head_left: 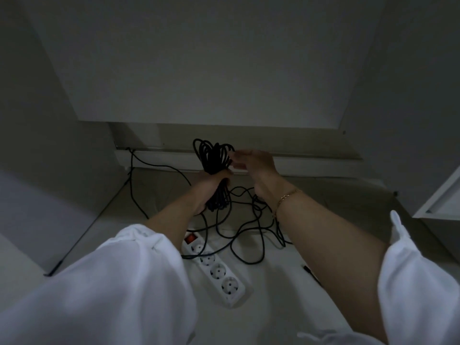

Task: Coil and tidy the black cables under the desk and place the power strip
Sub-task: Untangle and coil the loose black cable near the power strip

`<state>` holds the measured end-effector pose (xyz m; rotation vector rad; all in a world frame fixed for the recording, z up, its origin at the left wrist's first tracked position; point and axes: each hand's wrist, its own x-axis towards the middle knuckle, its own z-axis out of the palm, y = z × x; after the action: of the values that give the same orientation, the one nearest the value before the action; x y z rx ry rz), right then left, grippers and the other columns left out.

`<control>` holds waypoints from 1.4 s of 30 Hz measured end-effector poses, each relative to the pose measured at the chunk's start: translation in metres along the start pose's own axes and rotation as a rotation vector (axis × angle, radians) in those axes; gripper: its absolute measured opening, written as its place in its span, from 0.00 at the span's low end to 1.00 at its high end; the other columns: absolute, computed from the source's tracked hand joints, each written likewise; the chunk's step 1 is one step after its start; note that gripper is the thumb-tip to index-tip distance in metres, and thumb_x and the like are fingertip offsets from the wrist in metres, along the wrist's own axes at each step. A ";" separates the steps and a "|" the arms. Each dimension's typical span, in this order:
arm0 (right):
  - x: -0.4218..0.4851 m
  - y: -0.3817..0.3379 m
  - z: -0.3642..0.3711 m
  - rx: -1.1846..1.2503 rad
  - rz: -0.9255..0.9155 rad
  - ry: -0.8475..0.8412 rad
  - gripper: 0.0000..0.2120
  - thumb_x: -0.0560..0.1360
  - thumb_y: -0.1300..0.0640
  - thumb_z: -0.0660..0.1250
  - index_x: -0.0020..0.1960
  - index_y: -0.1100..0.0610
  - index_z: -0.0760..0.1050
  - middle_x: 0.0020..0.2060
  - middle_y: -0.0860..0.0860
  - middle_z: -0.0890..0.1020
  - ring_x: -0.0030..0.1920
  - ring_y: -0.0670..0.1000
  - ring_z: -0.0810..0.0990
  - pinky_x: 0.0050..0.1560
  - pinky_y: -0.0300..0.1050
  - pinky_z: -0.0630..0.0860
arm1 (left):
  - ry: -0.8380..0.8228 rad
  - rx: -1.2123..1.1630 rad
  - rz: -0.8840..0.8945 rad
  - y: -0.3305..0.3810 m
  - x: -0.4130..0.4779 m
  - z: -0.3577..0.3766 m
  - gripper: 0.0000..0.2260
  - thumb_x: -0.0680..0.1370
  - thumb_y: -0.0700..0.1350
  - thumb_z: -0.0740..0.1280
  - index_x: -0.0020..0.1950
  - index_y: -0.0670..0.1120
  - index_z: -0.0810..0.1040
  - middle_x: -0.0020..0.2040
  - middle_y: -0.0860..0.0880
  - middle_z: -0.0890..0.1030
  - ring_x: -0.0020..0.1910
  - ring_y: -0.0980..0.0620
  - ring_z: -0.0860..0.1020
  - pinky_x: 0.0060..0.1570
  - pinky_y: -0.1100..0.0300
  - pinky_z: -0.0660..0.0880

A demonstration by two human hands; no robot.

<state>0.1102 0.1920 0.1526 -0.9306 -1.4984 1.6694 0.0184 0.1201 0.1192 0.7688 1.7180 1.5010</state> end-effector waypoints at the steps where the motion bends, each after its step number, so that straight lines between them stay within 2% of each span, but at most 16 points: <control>1: -0.001 0.000 -0.001 0.012 0.006 -0.012 0.15 0.73 0.60 0.70 0.56 0.68 0.77 0.35 0.49 0.78 0.35 0.44 0.75 0.33 0.27 0.74 | 0.006 -0.011 0.006 0.001 0.000 0.000 0.08 0.76 0.44 0.68 0.37 0.44 0.75 0.34 0.47 0.77 0.31 0.53 0.74 0.29 0.67 0.71; 4: -0.002 -0.001 -0.004 -0.007 0.006 -0.048 0.12 0.74 0.58 0.69 0.54 0.64 0.77 0.36 0.49 0.77 0.36 0.43 0.74 0.23 0.24 0.67 | 0.048 -0.051 0.024 0.002 0.001 -0.001 0.08 0.75 0.45 0.69 0.38 0.47 0.75 0.32 0.50 0.75 0.32 0.55 0.73 0.33 0.66 0.70; 7: -0.004 -0.001 -0.008 -0.080 0.051 -0.125 0.08 0.74 0.54 0.69 0.50 0.57 0.75 0.39 0.48 0.76 0.38 0.44 0.73 0.24 0.27 0.68 | 0.111 -0.106 0.029 0.003 0.005 -0.004 0.06 0.75 0.47 0.70 0.41 0.47 0.77 0.35 0.50 0.77 0.35 0.53 0.75 0.37 0.63 0.73; 11: -0.007 0.010 -0.008 -0.420 0.186 -0.389 0.18 0.73 0.52 0.69 0.62 0.55 0.75 0.52 0.51 0.80 0.48 0.47 0.77 0.44 0.36 0.72 | 0.108 -0.173 0.026 0.007 0.007 -0.009 0.07 0.75 0.48 0.69 0.45 0.45 0.77 0.38 0.48 0.79 0.37 0.52 0.77 0.39 0.62 0.76; 13: -0.006 0.018 -0.003 -0.459 0.220 -0.455 0.17 0.72 0.54 0.71 0.60 0.52 0.77 0.57 0.51 0.80 0.56 0.51 0.78 0.59 0.43 0.74 | 0.080 -0.171 0.030 0.007 0.005 -0.013 0.07 0.76 0.48 0.68 0.48 0.45 0.77 0.39 0.48 0.79 0.37 0.53 0.78 0.37 0.63 0.76; 15: -0.006 0.020 0.002 -0.391 0.241 -0.475 0.13 0.73 0.58 0.69 0.57 0.52 0.76 0.49 0.51 0.81 0.48 0.51 0.79 0.46 0.39 0.78 | 0.062 -0.170 0.027 0.006 0.002 -0.016 0.06 0.77 0.48 0.67 0.48 0.45 0.77 0.40 0.49 0.80 0.39 0.53 0.78 0.37 0.64 0.77; 16: -0.006 0.020 0.005 -0.367 0.259 -0.474 0.13 0.74 0.59 0.68 0.58 0.52 0.75 0.44 0.50 0.79 0.41 0.49 0.77 0.35 0.34 0.76 | 0.065 -0.174 0.033 0.007 0.001 -0.019 0.07 0.77 0.48 0.67 0.44 0.45 0.76 0.37 0.49 0.79 0.37 0.53 0.78 0.36 0.64 0.76; 18: -0.008 0.020 0.008 -0.273 0.333 -0.451 0.10 0.76 0.61 0.64 0.57 0.56 0.75 0.40 0.52 0.78 0.35 0.46 0.75 0.27 0.33 0.75 | 0.085 -0.228 0.039 0.008 0.001 -0.024 0.10 0.77 0.46 0.67 0.37 0.45 0.75 0.29 0.51 0.78 0.32 0.53 0.76 0.34 0.63 0.77; 21: -0.007 0.021 0.011 -0.066 0.471 -0.428 0.11 0.78 0.66 0.55 0.57 0.62 0.72 0.43 0.57 0.78 0.39 0.51 0.79 0.38 0.40 0.80 | 0.106 -0.293 0.045 0.011 0.001 -0.035 0.09 0.77 0.44 0.68 0.38 0.44 0.74 0.25 0.52 0.77 0.26 0.56 0.77 0.34 0.62 0.77; 24: -0.007 0.026 0.018 -0.047 0.577 -0.448 0.12 0.82 0.56 0.52 0.56 0.62 0.71 0.42 0.58 0.79 0.41 0.54 0.80 0.45 0.46 0.78 | 0.078 -0.337 0.061 0.011 -0.003 -0.045 0.08 0.77 0.44 0.67 0.38 0.46 0.74 0.24 0.53 0.75 0.23 0.57 0.73 0.34 0.61 0.74; 28: -0.010 0.038 0.033 0.033 0.627 -0.457 0.17 0.79 0.50 0.60 0.59 0.63 0.71 0.44 0.59 0.77 0.41 0.54 0.79 0.35 0.43 0.81 | -0.005 -0.346 0.022 0.013 -0.010 -0.049 0.08 0.78 0.44 0.65 0.40 0.47 0.72 0.22 0.54 0.71 0.22 0.58 0.69 0.29 0.64 0.70; 31: -0.009 0.041 0.041 0.245 0.609 -0.399 0.04 0.79 0.64 0.60 0.46 0.63 0.73 0.43 0.57 0.74 0.39 0.53 0.76 0.32 0.43 0.81 | -0.093 -0.377 -0.056 0.015 -0.015 -0.049 0.08 0.79 0.43 0.63 0.39 0.47 0.71 0.21 0.54 0.68 0.21 0.58 0.67 0.26 0.65 0.69; 33: -0.006 0.042 0.044 0.302 0.598 -0.361 0.08 0.79 0.69 0.57 0.43 0.64 0.71 0.41 0.57 0.74 0.38 0.52 0.76 0.34 0.41 0.80 | -0.110 -0.360 -0.086 0.014 -0.016 -0.049 0.09 0.79 0.43 0.64 0.39 0.47 0.72 0.21 0.54 0.67 0.20 0.58 0.67 0.25 0.65 0.70; 35: -0.001 0.040 0.046 0.368 0.587 -0.318 0.12 0.79 0.70 0.53 0.41 0.65 0.71 0.38 0.58 0.76 0.30 0.53 0.78 0.29 0.36 0.79 | -0.098 -0.360 -0.102 0.013 -0.017 -0.050 0.09 0.79 0.44 0.64 0.39 0.47 0.71 0.21 0.53 0.67 0.20 0.58 0.66 0.24 0.65 0.70; 38: 0.003 0.037 0.044 0.540 0.598 -0.265 0.13 0.81 0.64 0.51 0.42 0.64 0.70 0.30 0.60 0.77 0.22 0.54 0.77 0.20 0.38 0.75 | -0.063 -0.332 -0.137 0.010 -0.019 -0.056 0.10 0.79 0.44 0.63 0.37 0.47 0.70 0.20 0.54 0.67 0.18 0.59 0.66 0.22 0.67 0.69; 42: 0.004 0.037 0.040 0.423 0.513 -0.251 0.13 0.80 0.59 0.57 0.38 0.60 0.70 0.25 0.51 0.73 0.16 0.45 0.67 0.20 0.29 0.64 | 0.009 -0.314 -0.180 0.003 -0.018 -0.063 0.10 0.79 0.46 0.64 0.38 0.48 0.71 0.20 0.54 0.68 0.19 0.60 0.66 0.22 0.67 0.67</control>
<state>0.0724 0.1725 0.1189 -0.9395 -1.0269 2.4321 -0.0234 0.0711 0.1283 0.4328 1.4657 1.5977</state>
